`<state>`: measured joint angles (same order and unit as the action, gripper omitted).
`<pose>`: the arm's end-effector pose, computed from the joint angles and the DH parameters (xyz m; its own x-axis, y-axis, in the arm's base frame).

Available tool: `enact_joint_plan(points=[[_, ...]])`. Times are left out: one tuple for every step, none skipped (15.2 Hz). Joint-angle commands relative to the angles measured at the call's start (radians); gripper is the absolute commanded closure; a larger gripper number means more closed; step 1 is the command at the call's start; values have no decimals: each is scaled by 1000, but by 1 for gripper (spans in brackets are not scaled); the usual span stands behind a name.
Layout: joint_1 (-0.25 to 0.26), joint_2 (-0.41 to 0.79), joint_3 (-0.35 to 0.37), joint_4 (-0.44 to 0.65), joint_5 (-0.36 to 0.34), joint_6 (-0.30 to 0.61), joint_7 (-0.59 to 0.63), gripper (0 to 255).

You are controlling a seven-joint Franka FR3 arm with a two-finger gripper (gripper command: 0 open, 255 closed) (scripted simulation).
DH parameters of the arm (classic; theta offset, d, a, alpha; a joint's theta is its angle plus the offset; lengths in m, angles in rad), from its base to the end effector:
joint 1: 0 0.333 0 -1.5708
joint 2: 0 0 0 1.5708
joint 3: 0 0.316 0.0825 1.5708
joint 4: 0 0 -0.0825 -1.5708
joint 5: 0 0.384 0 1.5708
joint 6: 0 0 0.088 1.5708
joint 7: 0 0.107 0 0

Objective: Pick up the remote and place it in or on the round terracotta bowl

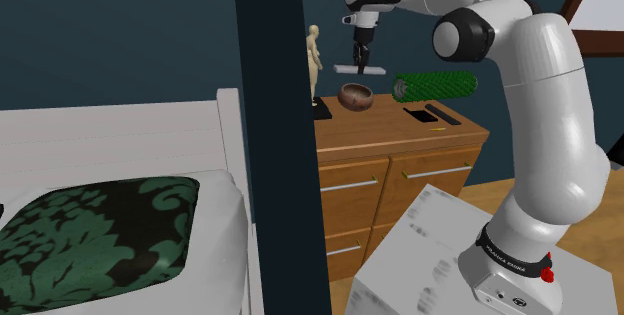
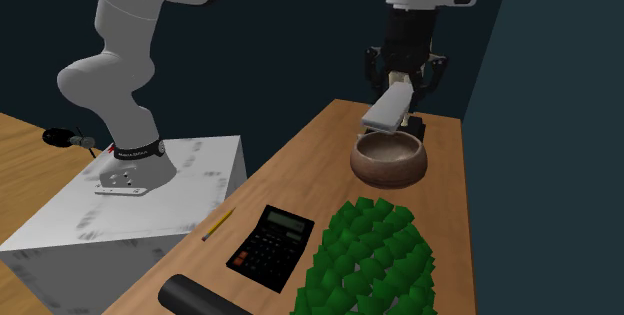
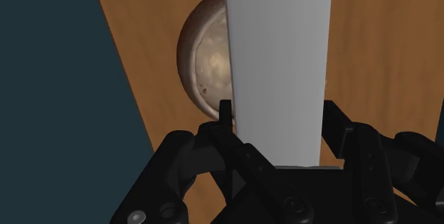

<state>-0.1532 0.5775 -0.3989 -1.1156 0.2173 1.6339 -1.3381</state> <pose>0.6518 -0.2845 0.4957 0.6770 0.7359 -0.0019 0.7358 -0.6769 -0.0206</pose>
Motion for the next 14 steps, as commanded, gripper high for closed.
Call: enact_joint_plan(points=[[-10,17,1,8,6,9,-9,255],[-7,15,1,-9,5,24,-10,255],[-4,13,1,-26,5,39,-11,255],[-2,11,1,-43,5,53,-12,255],[0,10,2,-58,5,67,-13,255],[2,10,2,-73,5,81,-14,255],[4,9,2,-88,5,95,-15,255],[6,9,2,-102,6,109,-16,255],[8,9,3,-115,6,122,-17,255],[9,10,3,-128,7,135,-18,255],[11,10,3,-140,7,148,-19,255],[13,12,4,-157,8,166,-21,255],[13,12,4,-157,8,166,-21,255],[13,12,4,-157,8,166,-21,255]])
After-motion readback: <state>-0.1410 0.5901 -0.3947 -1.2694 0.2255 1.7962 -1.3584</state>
